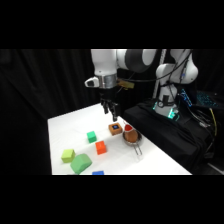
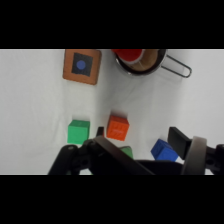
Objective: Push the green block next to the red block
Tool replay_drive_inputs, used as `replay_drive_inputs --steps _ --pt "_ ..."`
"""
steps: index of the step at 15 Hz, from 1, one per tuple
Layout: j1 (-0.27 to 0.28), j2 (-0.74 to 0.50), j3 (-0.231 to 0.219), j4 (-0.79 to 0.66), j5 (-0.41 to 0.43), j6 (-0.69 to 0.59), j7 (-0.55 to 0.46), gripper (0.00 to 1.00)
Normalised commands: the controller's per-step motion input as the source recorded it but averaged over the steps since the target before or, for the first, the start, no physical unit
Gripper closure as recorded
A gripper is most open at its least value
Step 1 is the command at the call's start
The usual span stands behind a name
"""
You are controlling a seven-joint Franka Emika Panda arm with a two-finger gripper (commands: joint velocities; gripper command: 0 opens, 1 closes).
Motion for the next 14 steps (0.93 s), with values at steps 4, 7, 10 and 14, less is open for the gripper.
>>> replay_drive_inputs --steps 4,7,10,14 --pt "-0.04 0.04 -0.012 0.07 0.035 0.02 -0.09 0.0" --pt "-0.112 0.1 -0.075 0.22 -0.001 0.04 -0.26 0.0" --pt "-0.174 0.2 -0.116 0.37 -0.004 0.04 -0.4 0.0" --pt "-0.18 0.35 -0.099 0.52 0.012 0.03 -0.39 0.0"
